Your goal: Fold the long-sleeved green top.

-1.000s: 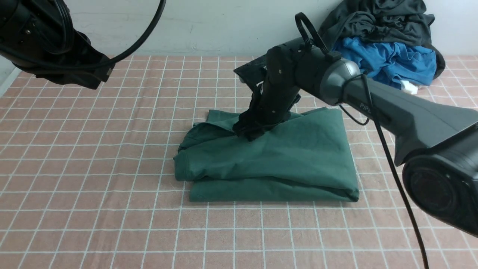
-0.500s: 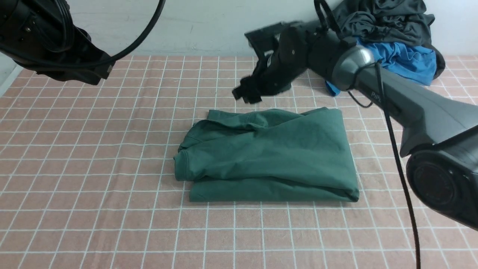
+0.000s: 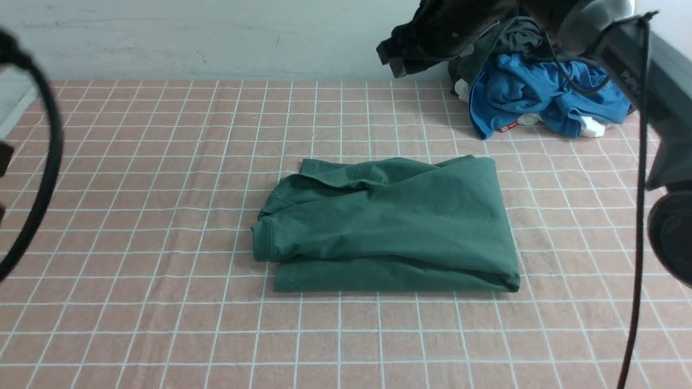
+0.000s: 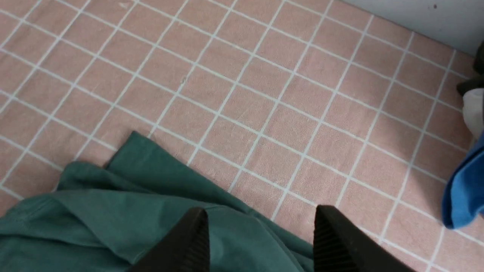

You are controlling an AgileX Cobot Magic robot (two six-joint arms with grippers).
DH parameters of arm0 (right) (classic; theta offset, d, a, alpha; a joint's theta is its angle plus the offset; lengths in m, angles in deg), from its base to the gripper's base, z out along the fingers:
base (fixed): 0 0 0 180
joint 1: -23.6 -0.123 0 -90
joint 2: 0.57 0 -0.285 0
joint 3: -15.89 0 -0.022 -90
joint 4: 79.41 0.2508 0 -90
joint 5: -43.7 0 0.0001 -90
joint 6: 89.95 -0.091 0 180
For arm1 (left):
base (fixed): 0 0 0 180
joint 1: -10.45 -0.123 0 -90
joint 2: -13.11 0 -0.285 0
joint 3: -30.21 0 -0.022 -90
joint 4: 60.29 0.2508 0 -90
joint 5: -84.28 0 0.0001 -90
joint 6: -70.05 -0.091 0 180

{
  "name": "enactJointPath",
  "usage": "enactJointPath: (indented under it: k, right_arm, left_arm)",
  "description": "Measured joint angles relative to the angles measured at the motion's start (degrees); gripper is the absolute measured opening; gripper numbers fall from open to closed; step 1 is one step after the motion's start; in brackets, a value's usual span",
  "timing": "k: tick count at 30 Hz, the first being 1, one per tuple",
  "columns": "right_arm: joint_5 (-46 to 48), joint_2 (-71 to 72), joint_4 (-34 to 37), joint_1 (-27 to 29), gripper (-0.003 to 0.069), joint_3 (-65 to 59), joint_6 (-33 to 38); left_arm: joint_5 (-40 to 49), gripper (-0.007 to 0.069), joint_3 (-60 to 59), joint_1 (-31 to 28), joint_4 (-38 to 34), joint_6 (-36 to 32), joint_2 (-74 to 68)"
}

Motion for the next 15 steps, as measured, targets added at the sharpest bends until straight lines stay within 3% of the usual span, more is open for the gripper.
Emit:
enactJointPath:
  k: [9, 15]
  right_arm:
    - [2.3, 20.1, 7.1, 0.0, 0.0038, -10.3, 6.6]
    - [2.6, 35.4, 8.3, 0.0, -0.0011, -25.7, 8.9]
  left_arm:
    - [-4.3, -0.0004, -22.9, 0.0, 5.0, 10.3, 24.0]
    - [-13.4, -0.0004, -31.4, 0.0, 4.9, 13.2, 35.2]
